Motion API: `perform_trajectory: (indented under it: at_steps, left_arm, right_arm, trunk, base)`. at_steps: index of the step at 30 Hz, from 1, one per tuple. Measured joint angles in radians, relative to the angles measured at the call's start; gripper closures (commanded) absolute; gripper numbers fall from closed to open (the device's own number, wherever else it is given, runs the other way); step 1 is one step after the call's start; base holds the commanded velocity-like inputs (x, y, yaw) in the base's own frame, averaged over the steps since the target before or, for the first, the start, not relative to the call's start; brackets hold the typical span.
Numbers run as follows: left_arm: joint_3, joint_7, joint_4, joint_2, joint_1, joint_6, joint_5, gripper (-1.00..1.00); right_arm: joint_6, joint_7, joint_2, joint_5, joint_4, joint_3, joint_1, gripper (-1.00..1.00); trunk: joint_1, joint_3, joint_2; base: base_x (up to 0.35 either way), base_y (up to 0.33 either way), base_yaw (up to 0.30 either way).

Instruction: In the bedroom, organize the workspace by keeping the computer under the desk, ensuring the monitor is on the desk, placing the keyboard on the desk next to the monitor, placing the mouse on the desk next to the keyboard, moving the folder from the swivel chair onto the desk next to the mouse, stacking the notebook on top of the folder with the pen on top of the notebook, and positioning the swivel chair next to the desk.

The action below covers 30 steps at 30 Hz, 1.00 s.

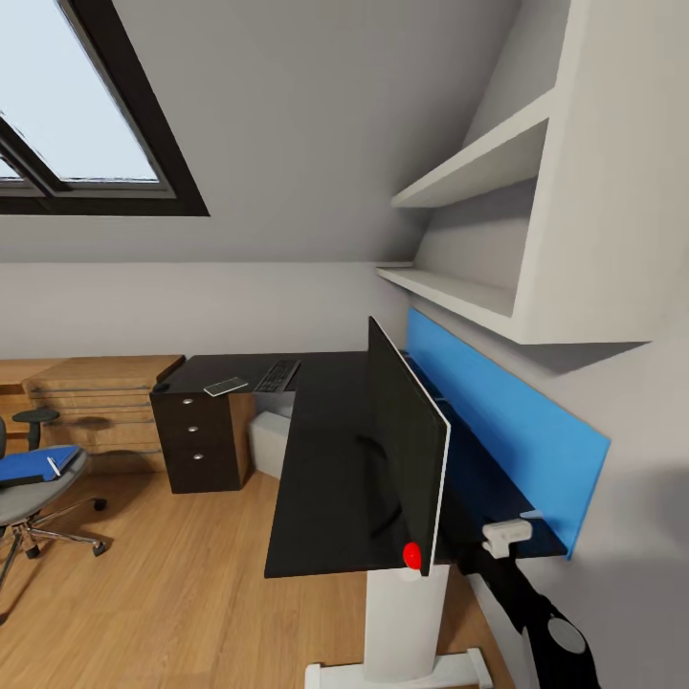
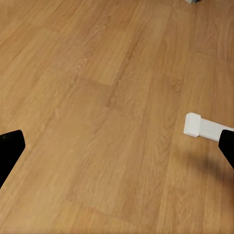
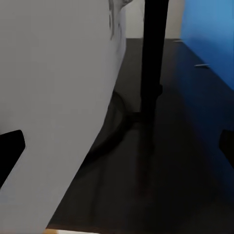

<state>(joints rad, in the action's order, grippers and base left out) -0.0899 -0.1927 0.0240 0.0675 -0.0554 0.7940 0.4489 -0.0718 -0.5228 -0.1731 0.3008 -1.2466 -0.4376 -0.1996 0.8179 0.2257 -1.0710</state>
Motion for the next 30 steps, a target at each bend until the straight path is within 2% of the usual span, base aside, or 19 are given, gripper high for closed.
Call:
perform_trajectory:
  at_steps: [21,30]
  left_arm:
    - [0.000,0.000,0.000,0.000,0.000,-0.001,-0.001,-1.00]
    - [0.000,-0.001,0.000,0.000,0.000,0.000,-0.001,-1.00]
  right_arm:
    - [-0.002,-0.001,0.000,0.002,0.005,-0.001,0.000,-1.00]
    - [-0.003,0.000,0.000,0.000,0.006,-0.024,0.000,-1.00]
  trunk:
    - [0.000,0.000,0.000]
    - [0.001,0.000,0.000]
  base:
    - [-0.003,0.000,0.000]
    - [-0.246,0.001,0.000]
